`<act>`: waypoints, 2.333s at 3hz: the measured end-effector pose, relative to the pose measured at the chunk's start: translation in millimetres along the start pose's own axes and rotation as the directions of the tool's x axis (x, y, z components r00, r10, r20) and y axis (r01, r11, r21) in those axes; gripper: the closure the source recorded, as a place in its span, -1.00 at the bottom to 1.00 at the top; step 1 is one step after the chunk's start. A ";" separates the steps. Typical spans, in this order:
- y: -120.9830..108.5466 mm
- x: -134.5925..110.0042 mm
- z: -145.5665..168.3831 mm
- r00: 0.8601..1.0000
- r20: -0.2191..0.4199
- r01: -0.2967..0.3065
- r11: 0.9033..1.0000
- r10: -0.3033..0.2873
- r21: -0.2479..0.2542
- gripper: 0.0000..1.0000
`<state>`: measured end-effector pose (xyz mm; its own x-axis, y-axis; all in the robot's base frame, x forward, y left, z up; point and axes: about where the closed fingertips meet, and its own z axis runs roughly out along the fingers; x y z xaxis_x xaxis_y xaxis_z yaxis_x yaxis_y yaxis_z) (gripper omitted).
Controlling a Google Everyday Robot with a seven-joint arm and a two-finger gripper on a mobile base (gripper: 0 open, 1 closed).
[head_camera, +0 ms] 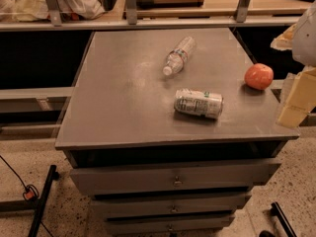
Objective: Place 7up can upright
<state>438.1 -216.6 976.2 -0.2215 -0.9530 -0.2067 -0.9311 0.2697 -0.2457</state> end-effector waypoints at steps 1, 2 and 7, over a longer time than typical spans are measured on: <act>0.0 0.0 0.0 1.000 0.000 0.000 1.000 0.000 0.000 -1.00; -5.5 -17.6 9.9 0.999 -0.015 0.046 0.999 -0.046 0.004 -1.00; -3.9 -102.7 98.6 0.994 -0.068 0.072 0.988 -0.082 -0.139 -1.00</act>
Offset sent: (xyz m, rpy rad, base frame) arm 0.0286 0.0387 -0.0159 -0.0698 0.0059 0.0956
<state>493.1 -106.2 905.0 -0.1637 -0.9791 -0.1206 -0.9758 0.1787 -0.1259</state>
